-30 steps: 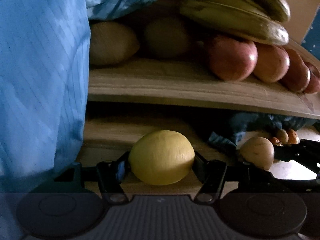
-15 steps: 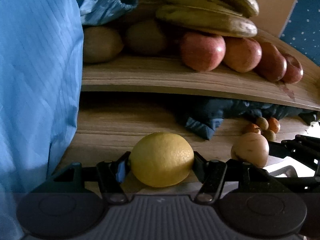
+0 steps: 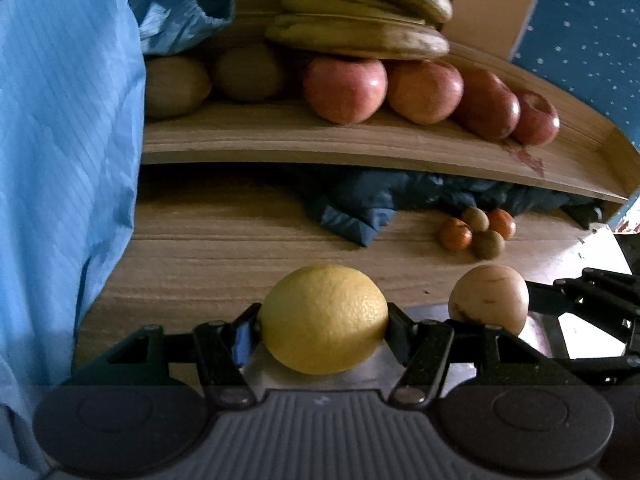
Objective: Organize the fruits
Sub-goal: 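Carry the lemon with the left tool onto the tray while the right tool carries the pale fruit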
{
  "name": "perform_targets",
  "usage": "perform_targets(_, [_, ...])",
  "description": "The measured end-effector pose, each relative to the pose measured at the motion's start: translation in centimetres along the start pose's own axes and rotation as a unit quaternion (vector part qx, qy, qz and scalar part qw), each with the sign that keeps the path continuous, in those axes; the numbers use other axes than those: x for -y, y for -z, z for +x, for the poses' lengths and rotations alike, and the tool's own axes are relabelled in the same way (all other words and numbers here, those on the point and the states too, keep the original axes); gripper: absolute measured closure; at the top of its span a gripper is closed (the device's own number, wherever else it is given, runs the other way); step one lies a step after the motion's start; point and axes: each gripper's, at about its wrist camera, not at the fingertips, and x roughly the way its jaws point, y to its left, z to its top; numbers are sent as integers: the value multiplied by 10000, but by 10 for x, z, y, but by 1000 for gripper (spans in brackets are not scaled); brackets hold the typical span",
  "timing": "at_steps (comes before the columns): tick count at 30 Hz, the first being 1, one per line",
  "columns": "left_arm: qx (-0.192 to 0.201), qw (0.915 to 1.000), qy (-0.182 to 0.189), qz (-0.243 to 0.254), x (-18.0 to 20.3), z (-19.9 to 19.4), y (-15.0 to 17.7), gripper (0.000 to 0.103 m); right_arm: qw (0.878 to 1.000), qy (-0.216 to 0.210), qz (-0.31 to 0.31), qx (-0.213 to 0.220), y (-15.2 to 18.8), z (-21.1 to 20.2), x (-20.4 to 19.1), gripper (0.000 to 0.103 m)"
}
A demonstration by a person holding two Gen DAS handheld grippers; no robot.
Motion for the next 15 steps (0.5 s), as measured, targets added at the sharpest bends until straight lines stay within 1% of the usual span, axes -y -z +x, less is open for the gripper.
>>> perform_targets(7, [18,9998,138,113,16,-12,15,36,10000,57,53,33,18,-23,5,51])
perform_targets(15, [25,9987,353,375,46,-27,35,36,9998,179,114,46,46,-56,14,51])
